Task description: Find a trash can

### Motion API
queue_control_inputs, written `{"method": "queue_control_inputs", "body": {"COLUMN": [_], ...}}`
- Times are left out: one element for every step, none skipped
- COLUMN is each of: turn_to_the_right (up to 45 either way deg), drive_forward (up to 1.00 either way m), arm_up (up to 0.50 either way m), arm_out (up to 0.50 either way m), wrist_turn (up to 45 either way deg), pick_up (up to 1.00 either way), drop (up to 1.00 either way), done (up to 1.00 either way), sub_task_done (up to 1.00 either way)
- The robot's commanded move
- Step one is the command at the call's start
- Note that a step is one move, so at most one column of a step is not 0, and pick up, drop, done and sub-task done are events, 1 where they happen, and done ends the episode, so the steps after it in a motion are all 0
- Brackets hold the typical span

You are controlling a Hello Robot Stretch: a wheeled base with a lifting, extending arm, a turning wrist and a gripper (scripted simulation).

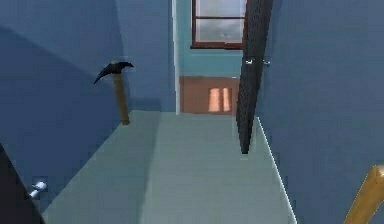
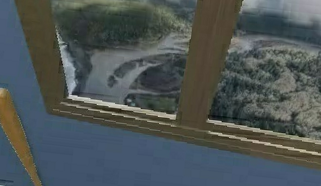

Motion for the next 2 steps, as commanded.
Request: {"method": "queue_control_inputs", "body": {"turn_to_the_right": [0.0,3.0], "drive_forward": [0.1,0.0], "arm_up": [0.0,0.0], "arm_out": [0.0,0.0], "wrist_turn": [0.0,0.0], "pick_up": [0.0,0.0], "drop": [0.0,0.0], "done": [0.0,0.0], "sub_task_done": [0.0,0.0]}}
